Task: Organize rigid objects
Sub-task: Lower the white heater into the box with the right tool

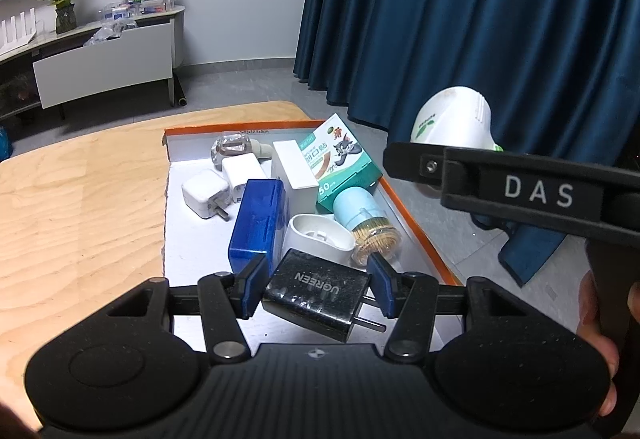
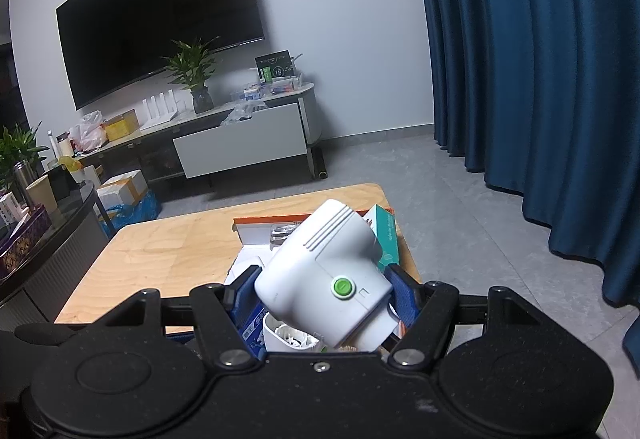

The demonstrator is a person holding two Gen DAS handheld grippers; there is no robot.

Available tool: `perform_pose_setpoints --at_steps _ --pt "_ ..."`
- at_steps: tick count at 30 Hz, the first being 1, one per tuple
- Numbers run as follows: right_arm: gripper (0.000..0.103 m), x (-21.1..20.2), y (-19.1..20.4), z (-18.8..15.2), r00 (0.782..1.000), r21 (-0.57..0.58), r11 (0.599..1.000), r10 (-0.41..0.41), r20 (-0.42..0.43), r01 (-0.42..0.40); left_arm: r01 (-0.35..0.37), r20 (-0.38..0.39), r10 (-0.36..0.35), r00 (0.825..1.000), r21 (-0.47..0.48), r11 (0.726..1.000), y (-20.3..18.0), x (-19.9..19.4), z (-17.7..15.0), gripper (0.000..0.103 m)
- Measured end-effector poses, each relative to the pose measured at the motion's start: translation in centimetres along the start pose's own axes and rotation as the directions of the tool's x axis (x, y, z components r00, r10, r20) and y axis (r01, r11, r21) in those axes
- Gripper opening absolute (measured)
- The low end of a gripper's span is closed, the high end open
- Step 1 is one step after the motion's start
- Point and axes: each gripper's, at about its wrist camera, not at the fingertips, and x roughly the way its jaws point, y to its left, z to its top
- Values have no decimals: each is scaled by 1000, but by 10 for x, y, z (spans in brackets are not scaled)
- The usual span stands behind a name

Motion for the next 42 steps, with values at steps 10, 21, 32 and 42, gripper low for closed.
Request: perform_pose_setpoints --at_steps 10,21,32,42 --pt "80 10 -2 5 1000 -3 1000 3 -25 -3 -1 -13 1 1000 -3 1000 0 5 -1 54" --pt "80 13 -2 7 1000 -1 1000 2 -29 -2 -16 -8 16 1000 -27 1000 11 6 6 54" --pt "80 16 -4 3 1000 1 1000 -13 -26 13 -42 26 44 999 -63 997 32 11 30 54" --pt "80 20 0 7 999 0 1000 -6 -40 6 -44 46 48 998 -77 996 40 14 46 54"
